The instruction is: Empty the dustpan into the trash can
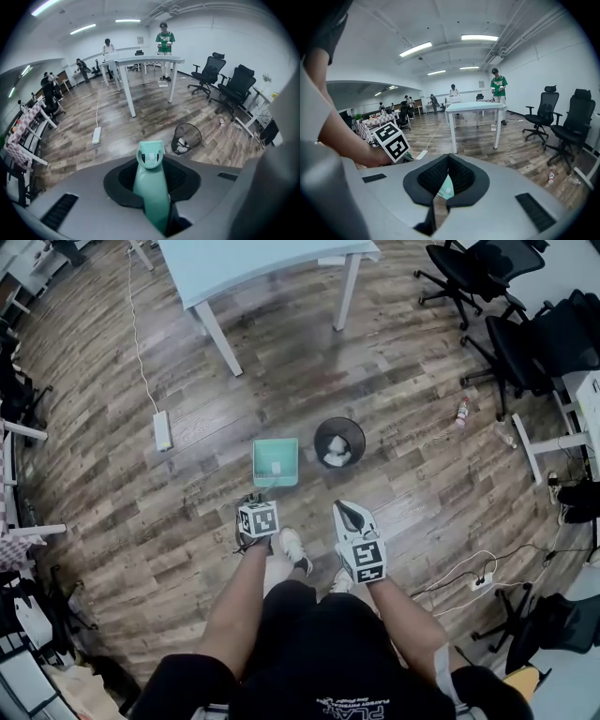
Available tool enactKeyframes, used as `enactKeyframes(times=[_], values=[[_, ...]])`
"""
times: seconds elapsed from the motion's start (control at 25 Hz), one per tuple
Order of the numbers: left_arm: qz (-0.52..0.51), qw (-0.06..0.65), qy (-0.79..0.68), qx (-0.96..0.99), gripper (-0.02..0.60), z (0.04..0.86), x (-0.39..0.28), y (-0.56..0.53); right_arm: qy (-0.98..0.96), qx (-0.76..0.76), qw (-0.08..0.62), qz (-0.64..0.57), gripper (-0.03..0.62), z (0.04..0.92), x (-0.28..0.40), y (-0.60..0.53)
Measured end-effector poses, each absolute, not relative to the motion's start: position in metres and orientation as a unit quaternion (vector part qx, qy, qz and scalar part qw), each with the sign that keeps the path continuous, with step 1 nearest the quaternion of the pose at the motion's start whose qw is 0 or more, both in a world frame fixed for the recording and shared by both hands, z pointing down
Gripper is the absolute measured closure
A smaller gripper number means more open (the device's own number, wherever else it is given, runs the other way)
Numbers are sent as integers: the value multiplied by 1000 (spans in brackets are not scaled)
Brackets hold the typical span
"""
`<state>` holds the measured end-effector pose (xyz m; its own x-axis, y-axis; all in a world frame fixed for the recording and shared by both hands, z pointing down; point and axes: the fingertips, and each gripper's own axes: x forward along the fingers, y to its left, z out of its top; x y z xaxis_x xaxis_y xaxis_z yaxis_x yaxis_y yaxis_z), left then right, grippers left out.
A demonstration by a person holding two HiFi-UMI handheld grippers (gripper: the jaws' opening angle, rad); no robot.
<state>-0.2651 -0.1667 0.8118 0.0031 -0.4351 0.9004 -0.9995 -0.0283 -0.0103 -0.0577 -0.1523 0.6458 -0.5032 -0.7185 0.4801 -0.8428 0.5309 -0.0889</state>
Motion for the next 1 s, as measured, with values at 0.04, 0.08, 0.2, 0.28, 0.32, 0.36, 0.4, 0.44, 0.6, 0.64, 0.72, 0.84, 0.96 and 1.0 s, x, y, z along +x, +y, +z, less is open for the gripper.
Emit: enactKeyframes(times=[0.04, 0.08, 0.2, 0.28, 0.32, 0.36, 0.4, 0.44, 0.6, 0.64, 0.72, 0.84, 0.96, 1.0], values=[[387, 369, -590, 605, 486, 816, -265, -170, -851, 460, 199, 158, 571, 648, -57, -155], [389, 370, -589, 604, 486, 819, -266, -173, -849, 461, 201, 159, 571, 650, -57, -157], [395, 376, -588, 597, 486, 828, -267, -181, -844, 468, 205, 163, 571, 658, -55, -163], [396, 381, -584, 597, 485, 833, -267, -186, -840, 472, 207, 167, 571, 662, -55, -166], [396, 381, -583, 598, 485, 835, -267, -188, -839, 474, 207, 169, 571, 663, -56, -167], [397, 381, -582, 599, 485, 837, -267, -190, -838, 475, 206, 171, 571, 664, -57, -167], [398, 381, -581, 599, 485, 839, -267, -191, -838, 476, 206, 173, 571, 665, -58, -167], [398, 383, -578, 600, 485, 840, -265, -191, -837, 477, 205, 174, 571, 666, -57, -166], [399, 383, -574, 604, 485, 844, -260, -190, -833, 482, 207, 179, 571, 669, -50, -161], [400, 383, -574, 604, 485, 844, -260, -189, -832, 483, 208, 180, 571, 670, -49, -159], [399, 383, -574, 604, 483, 844, -260, -190, -830, 485, 209, 180, 571, 670, -48, -157], [385, 370, -579, 616, 475, 835, -256, -197, -830, 484, 207, 184, 571, 672, -47, -151], [375, 354, -584, 627, 465, 825, -256, -203, -832, 483, 205, 180, 571, 669, -48, -149], [371, 347, -587, 630, 452, 821, -257, -204, -833, 483, 203, 178, 571, 667, -50, -150]])
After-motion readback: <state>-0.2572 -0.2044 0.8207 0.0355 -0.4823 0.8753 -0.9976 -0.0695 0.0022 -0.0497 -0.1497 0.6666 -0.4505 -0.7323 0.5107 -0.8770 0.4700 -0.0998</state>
